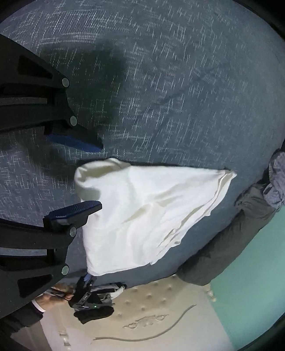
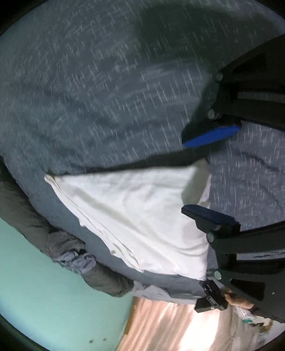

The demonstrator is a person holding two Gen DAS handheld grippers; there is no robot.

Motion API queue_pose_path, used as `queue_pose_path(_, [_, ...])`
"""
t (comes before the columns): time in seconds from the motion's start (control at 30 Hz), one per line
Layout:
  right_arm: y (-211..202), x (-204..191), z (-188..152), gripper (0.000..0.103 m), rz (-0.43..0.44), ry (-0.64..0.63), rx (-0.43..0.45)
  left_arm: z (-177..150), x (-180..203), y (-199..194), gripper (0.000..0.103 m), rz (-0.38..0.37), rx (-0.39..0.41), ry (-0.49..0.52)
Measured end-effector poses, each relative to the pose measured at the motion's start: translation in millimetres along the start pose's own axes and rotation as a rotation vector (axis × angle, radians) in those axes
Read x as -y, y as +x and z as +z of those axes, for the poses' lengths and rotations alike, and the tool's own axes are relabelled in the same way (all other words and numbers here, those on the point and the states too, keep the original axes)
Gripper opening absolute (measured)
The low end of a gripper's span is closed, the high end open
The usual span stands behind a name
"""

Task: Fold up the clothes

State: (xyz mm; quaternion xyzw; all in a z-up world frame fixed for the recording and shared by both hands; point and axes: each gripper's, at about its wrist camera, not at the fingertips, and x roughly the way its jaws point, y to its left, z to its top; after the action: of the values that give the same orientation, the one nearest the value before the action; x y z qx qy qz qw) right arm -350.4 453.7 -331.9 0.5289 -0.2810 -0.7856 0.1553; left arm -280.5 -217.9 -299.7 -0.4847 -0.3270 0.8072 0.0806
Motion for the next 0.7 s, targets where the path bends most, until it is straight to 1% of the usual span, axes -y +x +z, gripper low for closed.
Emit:
queue_pose_path(0.1, [10, -5, -4, 0.056, -0.035, -0.043, -0.033, -1, -1, 7, 0.049, 0.002, -0.011, 0.001])
queue_pose_path(0.17, [11, -9, -5, 0.056, -0.042, -0.074, -0.029, -2, -1, 10, 0.048, 0.003, -0.013, 0.007])
queue_pose_path(0.2, [11, -11, -6, 0.055, -0.038, -0.085, -0.026, -2, -1, 11, 0.042, 0.004, -0.014, 0.012])
queue_pose_path(0.23, [11, -11, -8, 0.053, -0.033, -0.090, -0.025, -3, 0, 12, 0.037, 0.005, -0.015, 0.017])
queue_pose_path(0.27, [11, -11, -9, 0.044, -0.035, -0.095, -0.027, -3, 0, 14, 0.026, 0.007, -0.016, 0.023])
queue_pose_path(0.3, [14, -12, -9, 0.039, -0.044, -0.103, -0.035, -3, 1, 15, 0.016, 0.008, -0.017, 0.028])
queue_pose_path(0.33, [17, -12, -10, 0.034, -0.052, -0.111, -0.042, -4, 1, 16, 0.012, 0.009, -0.019, 0.033])
queue_pose_path(0.4, [20, -13, -11, 0.020, -0.058, -0.122, -0.051, -4, 4, 17, 0.006, 0.005, -0.022, 0.048])
queue_pose_path(0.43, [21, -13, -11, 0.011, -0.056, -0.127, -0.055, -3, 7, 15, 0.005, 0.008, -0.019, 0.055])
queue_pose_path(0.47, [21, -15, -13, 0.008, -0.059, -0.139, -0.054, -3, 9, 13, 0.005, 0.010, -0.015, 0.063])
queue_pose_path(0.53, [20, -21, -13, 0.006, -0.061, -0.159, -0.043, -1, 14, 10, 0.004, 0.015, -0.008, 0.077])
queue_pose_path(0.7, [2, -35, -7, 0.006, -0.045, -0.191, -0.014, 6, 24, -9, 0.004, 0.041, -0.009, 0.114])
